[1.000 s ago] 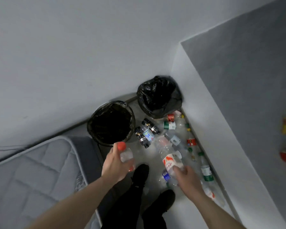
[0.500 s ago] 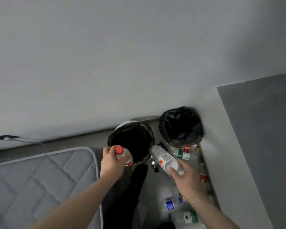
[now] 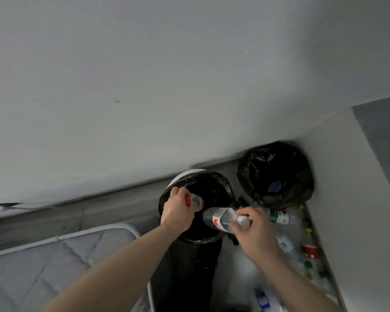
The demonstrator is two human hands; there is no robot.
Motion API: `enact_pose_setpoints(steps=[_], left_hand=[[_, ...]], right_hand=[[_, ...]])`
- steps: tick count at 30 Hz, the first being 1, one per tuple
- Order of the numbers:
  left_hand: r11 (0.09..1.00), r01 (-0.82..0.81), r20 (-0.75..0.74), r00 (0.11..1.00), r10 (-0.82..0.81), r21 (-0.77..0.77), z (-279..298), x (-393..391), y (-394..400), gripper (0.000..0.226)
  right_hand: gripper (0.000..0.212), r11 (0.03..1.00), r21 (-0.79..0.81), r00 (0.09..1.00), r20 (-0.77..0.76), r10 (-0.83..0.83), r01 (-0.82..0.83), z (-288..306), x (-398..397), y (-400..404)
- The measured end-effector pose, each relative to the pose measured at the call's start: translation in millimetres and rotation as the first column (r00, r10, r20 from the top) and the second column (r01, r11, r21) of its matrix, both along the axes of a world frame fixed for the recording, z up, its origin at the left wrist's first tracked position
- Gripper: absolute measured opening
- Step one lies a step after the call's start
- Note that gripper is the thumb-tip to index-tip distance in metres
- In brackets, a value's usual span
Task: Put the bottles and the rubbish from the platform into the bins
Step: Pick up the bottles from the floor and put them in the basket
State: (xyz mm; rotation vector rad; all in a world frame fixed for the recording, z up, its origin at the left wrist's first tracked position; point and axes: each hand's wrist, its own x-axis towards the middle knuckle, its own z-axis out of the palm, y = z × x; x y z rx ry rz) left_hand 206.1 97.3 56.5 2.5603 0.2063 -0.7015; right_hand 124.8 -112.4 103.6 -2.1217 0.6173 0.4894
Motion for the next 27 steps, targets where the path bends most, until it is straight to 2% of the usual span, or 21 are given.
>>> enact_pose_setpoints(steps=[4,8,12,15,17,21,25,27], left_hand=[[0.998,0.053,-0.004,0.999,-0.053,0.043,-39.5,4.8,6.0,0.014],[0.955,0.265,0.004,0.963,-0.268,0.132,-86.8,6.7,19.6,0.017],[0.818,0.545,0.006,0.832,-0.555,0.183,-131.8,12.1,32.1,0.024],[0.707,0.674,-0.02,0.726,-0.687,0.215,-156.4,20.2,38.6,0.026],[0.7,0.685,-0.019,0.718,-0.696,0.202,-168.2,26.7,42.6,0.027],[0.801,0.584,0.014,0.807,-0.591,0.131,-185.1,36.3,44.9,0.028],[0.84,0.533,0.036,0.842,-0.539,0.097,-180.4,31.4,38.9,0.029],[0.85,0.522,0.024,0.851,-0.524,0.069,-179.5,28.8,35.8,0.031]], right_hand=[[0.019,0.998,-0.025,0.998,0.027,0.057,-0.056,-29.3,2.5,13.8],[0.019,0.995,-0.048,0.995,0.037,0.089,-0.088,-69.9,8.6,28.4],[0.019,0.99,-0.08,0.989,0.08,0.127,-0.12,-107.6,18.3,43.0],[0.02,0.974,-0.163,0.985,0.046,0.167,-0.157,-132.7,27.5,54.6],[0.022,0.965,-0.225,0.988,0.045,0.149,-0.135,-146.3,33.9,64.8],[0.027,0.929,-0.35,0.986,0.061,0.153,-0.123,-168.4,38.3,85.4],[0.026,0.919,-0.394,0.996,0.072,0.051,-0.019,-169.4,24.3,93.7],[0.023,0.909,-0.415,0.997,0.043,0.062,-0.039,-166.4,17.5,90.8]])
